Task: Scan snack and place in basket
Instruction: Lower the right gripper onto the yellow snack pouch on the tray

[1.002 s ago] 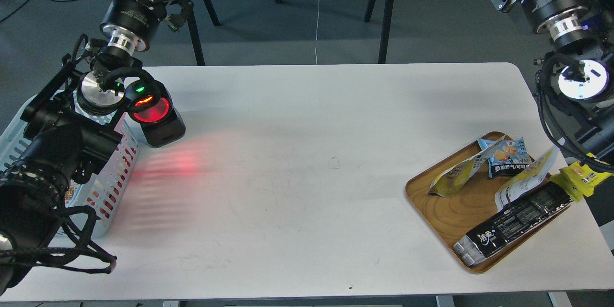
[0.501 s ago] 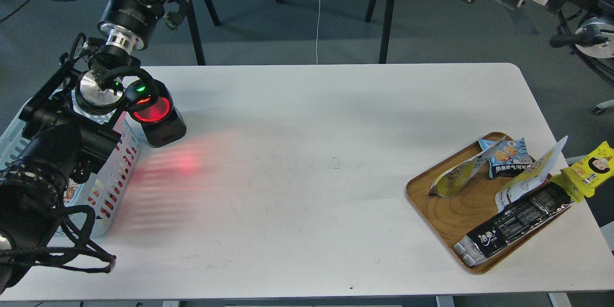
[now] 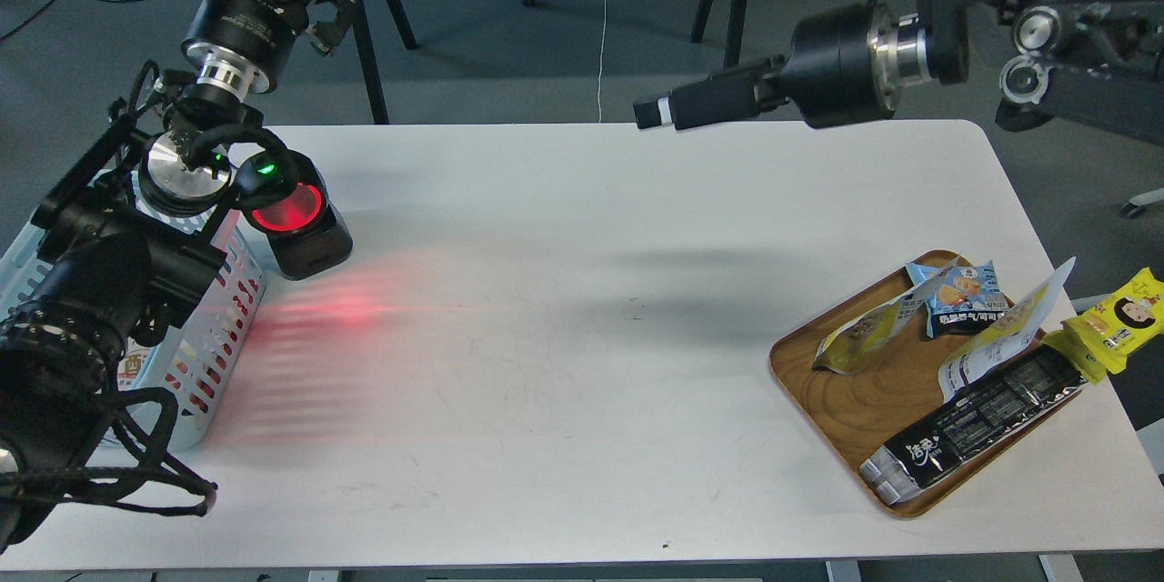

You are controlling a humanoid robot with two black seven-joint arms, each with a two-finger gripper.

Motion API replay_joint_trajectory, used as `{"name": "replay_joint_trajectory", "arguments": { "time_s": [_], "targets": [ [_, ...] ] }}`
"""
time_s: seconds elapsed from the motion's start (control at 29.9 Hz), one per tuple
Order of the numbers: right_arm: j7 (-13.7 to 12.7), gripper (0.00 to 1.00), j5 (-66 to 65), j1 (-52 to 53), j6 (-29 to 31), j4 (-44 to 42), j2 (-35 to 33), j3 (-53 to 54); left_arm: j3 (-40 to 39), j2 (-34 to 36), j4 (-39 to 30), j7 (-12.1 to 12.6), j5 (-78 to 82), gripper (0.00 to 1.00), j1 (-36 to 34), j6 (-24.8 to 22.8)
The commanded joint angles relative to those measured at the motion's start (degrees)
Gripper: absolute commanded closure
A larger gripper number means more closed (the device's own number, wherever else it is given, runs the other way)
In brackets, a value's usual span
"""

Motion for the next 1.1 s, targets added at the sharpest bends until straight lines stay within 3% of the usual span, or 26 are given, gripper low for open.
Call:
{"name": "replay_joint_trajectory", "arguments": {
  "time_s": [0.0, 0.17, 0.33, 0.57, 0.8, 1.07],
  "targets": [
    [-0.03, 0.05, -12.53, 2.47, -1.80, 5.23, -2.16, -4.39, 0.00, 0.46, 0.00, -0.10, 0.00, 0.00, 0.07, 0.00],
    [-0.03, 0.06, -26.15, 3.70, -3.82, 13.49, -6.90, -10.10, 0.00, 0.55, 0.00, -0.10, 0.00, 0.00, 0.25, 0.00],
    [-0.03, 0.06, -32.06, 3.44, -5.66, 15.00, -9.02, -17.13, 0.00, 0.55, 0.00, -0.19, 0.00, 0.00, 0.25, 0.00],
    [-0.03, 0.06, -37.08, 1.68, -6.98, 14.30, -11.74, -18.72, 0.00, 0.55, 0.00, -0.19, 0.00, 0.00, 0.25, 0.00],
    [-0.03, 0.06, -36.99, -2.97, -9.09, 7.27, -10.52, -18.37, 0.00, 0.55, 0.00, -0.19, 0.00, 0.00, 0.16, 0.00],
    [-0.03, 0.06, -36.99, -3.42, -10.50, 4.89, -10.25, -18.46, 0.00, 0.11, 0.00, -0.10, 0.00, 0.00, -0.01, 0.00]
  ]
}}
